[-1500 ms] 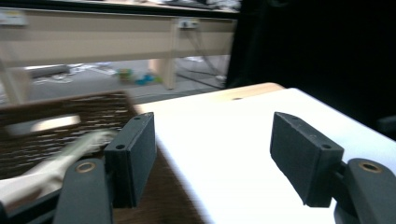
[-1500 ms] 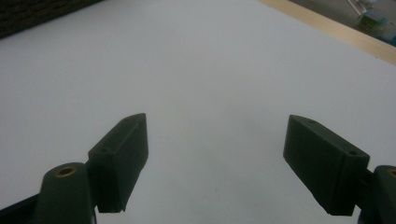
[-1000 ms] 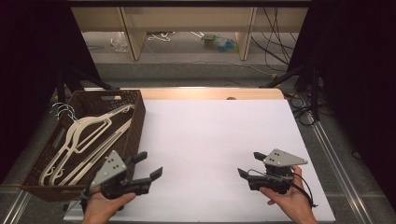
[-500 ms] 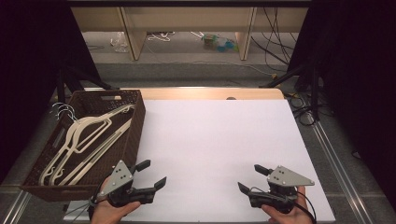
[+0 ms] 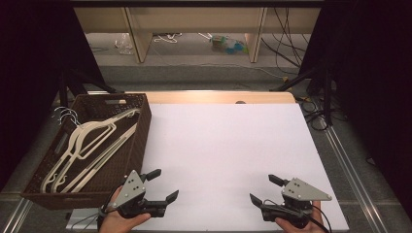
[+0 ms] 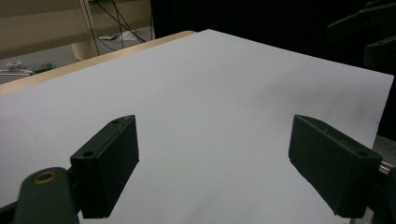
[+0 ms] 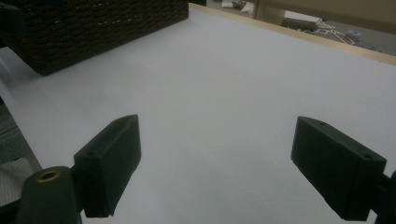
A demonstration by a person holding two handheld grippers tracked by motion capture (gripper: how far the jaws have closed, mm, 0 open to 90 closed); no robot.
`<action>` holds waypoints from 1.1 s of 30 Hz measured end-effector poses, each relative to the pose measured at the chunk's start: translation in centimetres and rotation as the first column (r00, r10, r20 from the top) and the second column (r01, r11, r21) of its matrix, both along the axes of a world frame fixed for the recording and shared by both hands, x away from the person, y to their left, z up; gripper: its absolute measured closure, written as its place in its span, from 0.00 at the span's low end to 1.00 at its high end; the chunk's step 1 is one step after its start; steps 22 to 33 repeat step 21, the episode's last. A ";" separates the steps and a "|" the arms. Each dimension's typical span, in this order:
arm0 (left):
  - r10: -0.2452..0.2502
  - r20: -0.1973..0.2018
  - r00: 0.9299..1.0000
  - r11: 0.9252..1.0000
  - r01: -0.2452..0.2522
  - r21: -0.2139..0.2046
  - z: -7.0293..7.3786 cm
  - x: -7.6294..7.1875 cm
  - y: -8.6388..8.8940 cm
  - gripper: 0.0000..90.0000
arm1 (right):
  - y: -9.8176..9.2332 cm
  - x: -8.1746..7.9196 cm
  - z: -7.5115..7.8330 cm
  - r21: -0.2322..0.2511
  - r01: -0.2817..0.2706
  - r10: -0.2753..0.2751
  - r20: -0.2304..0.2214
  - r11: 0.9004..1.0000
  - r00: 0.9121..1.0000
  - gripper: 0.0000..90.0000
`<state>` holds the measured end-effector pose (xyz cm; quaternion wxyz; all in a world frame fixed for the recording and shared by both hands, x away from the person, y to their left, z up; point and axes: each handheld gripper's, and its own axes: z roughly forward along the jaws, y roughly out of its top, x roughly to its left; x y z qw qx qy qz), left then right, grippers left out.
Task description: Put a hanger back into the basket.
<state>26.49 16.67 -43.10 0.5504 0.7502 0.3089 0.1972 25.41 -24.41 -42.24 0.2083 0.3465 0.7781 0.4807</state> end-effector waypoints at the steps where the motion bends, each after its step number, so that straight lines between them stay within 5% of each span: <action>1: -0.002 0.004 1.000 1.000 0.002 0.003 0.0 0.0 0.0 0.18 | 0.0 0.1 0.0 -0.006 -0.001 0.001 0.008 1.000 1.000 0.18; 8: 0.011 0.020 1.000 1.000 -0.010 -0.011 0.2 0.1 0.2 0.18 | 0.1 0.2 -0.1 0.010 -0.002 0.002 0.035 1.000 0.999 0.18; 13: 0.026 0.030 0.999 0.999 -0.025 -0.031 0.3 0.1 0.4 0.18 | 0.1 0.0 0.0 0.003 -0.002 0.002 0.015 1.000 1.000 0.18; 15: 0.021 0.042 0.999 0.999 -0.019 -0.033 0.4 0.1 0.5 0.18 | 0.1 0.1 0.0 0.014 -0.001 0.000 0.052 1.000 0.999 0.18; 33: 0.030 0.023 0.999 0.998 -0.029 -0.046 0.4 0.1 0.4 0.18 | 0.0 0.1 0.0 0.014 0.000 -0.001 0.049 1.000 0.999 0.18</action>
